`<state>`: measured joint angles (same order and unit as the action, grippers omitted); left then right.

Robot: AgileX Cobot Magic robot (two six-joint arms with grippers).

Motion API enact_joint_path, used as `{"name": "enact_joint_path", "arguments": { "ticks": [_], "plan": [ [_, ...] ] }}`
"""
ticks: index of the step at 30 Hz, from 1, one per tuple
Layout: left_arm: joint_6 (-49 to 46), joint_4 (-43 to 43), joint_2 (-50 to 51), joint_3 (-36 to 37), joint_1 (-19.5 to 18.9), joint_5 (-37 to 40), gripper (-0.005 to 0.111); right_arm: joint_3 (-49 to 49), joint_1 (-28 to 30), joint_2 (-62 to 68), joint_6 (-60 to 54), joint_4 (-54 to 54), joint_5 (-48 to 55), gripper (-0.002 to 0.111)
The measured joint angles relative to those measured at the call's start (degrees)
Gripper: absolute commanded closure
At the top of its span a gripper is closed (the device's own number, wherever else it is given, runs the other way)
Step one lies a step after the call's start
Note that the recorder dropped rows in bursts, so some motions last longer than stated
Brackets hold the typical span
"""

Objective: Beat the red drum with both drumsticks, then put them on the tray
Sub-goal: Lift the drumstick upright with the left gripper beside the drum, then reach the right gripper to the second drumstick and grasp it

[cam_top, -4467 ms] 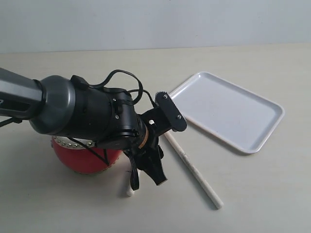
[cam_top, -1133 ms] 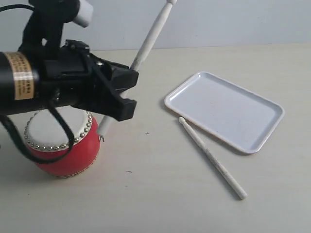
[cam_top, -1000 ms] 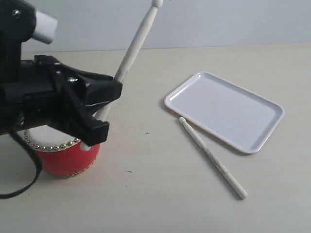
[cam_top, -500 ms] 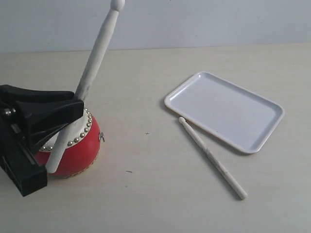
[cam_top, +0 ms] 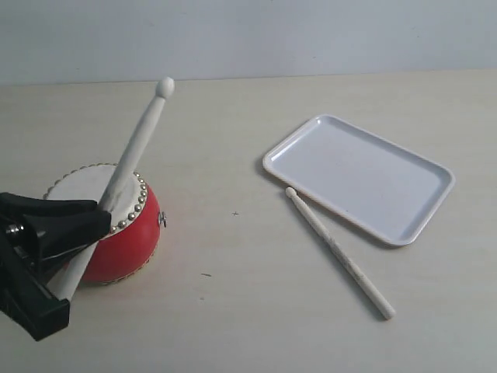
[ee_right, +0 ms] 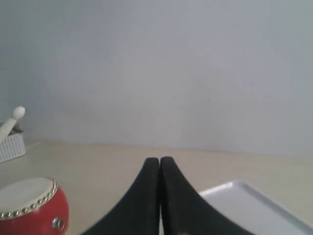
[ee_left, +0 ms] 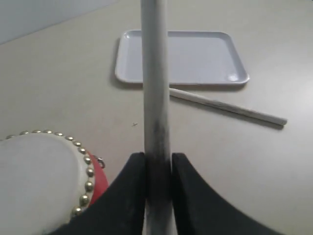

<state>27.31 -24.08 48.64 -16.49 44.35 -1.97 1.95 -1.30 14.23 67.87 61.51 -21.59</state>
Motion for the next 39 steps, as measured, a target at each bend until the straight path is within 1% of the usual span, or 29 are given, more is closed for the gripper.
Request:
{"name": "enact_joint_path", "arguments": {
  "ticks": [2,4,7,10,18,19,21,26,28,32,36,39],
  "plan": [
    [0.34,0.13,0.13,0.09,-2.78,0.0,0.107,2.62,0.0,5.72,4.97,5.06,-0.64,0.108],
    [0.71,0.24,0.68,0.52,-4.62,0.0,0.107,4.85,0.0,11.54,7.32,7.62,-2.52,0.108],
    [0.82,0.36,2.12,2.04,-6.05,0.0,0.107,8.52,0.0,21.29,9.83,10.24,-6.43,0.108],
    [0.94,0.36,2.92,2.74,-6.42,-0.12,0.107,12.44,0.0,31.96,11.27,13.1,-8.09,0.108],
    [1.16,0.36,3.43,2.96,-6.42,-3.22,0.107,21.49,-0.12,57.57,18.86,26.04,-8.71,0.108],
    [1.22,0.36,3.57,2.96,-6.42,-3.5,0.107,22.09,-0.57,60.33,19.02,26.75,-8.8,0.106],
    [1.61,0.36,3.56,3.61,-6.42,-4.47,0.107,23.53,-2.32,65.37,19.02,27.72,-8.8,0.099],
    [2.26,0.36,3.56,5.4,-6.42,-7.09,0.107,27.61,-8.37,74.08,19.1,28.24,-6.26,0.073],
    [2.49,0.36,3.56,5.79,-6.42,-7.53,0.107,28.72,-10.33,76.33,19.34,28.24,-2.93,0.067],
    [2.71,0.36,3.56,6.24,-6.42,-8.65,0.107,29.5,-12.67,79.12,19.98,28.38,2.19,0.065],
    [2.71,0.36,4.1,6.28,-6.42,-9.31,0.107,29.59,-13.11,79.79,20.52,28.9,3.23,0.065],
    [2.71,0.36,4.25,6.28,-6.42,-9.67,0.107,29.72,-13.11,79.89,22.72,31.37,3.64,0.065]
  ]
}}
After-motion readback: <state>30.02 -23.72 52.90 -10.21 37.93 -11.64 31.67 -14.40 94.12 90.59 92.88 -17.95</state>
